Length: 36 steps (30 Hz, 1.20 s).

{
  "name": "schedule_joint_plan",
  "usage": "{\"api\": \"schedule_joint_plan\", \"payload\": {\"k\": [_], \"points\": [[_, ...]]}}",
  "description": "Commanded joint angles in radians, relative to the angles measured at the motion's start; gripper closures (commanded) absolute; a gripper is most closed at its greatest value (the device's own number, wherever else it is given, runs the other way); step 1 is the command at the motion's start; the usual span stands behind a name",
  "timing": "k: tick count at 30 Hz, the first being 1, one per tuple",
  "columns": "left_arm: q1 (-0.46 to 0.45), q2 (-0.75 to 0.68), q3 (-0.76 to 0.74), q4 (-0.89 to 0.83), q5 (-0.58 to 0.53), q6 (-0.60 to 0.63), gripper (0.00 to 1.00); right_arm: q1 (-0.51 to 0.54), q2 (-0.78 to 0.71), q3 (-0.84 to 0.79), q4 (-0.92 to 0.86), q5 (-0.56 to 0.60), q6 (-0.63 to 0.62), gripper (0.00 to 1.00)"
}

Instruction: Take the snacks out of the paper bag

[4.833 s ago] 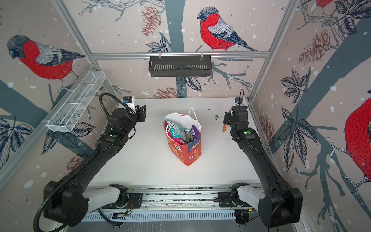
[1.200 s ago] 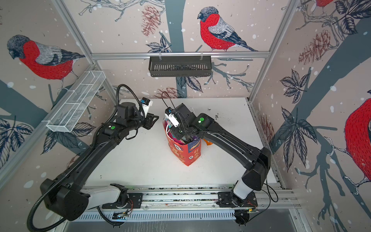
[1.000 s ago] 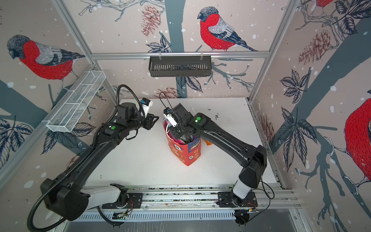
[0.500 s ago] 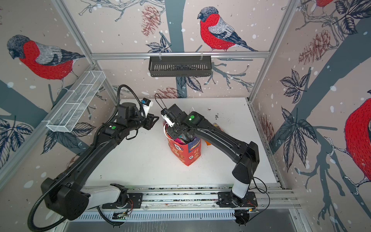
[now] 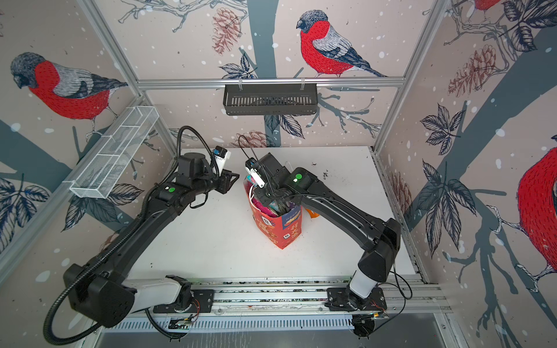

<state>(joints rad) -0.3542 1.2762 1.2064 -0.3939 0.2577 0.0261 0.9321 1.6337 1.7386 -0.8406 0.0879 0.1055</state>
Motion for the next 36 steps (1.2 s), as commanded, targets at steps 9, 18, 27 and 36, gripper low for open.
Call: {"api": "schedule_joint_plan", "payload": {"k": [9,18,27,36], "points": [[-0.002,0.011,0.013,0.021,-0.001,0.011,0.6,-0.061,-0.192,-0.12,0.284,-0.026,0.014,0.9],[-0.002,0.002,0.004,0.033,-0.038,-0.003,0.56,-0.16,-0.424,-0.252,0.489,-0.238,-0.003,0.9],[-0.002,0.003,0.001,0.044,-0.048,-0.014,0.56,-0.412,-0.678,-0.364,0.616,-0.313,0.076,0.9],[-0.002,0.021,-0.017,0.09,-0.039,-0.026,0.56,-0.496,-0.711,-0.431,0.538,-0.08,0.083,0.9]]}}
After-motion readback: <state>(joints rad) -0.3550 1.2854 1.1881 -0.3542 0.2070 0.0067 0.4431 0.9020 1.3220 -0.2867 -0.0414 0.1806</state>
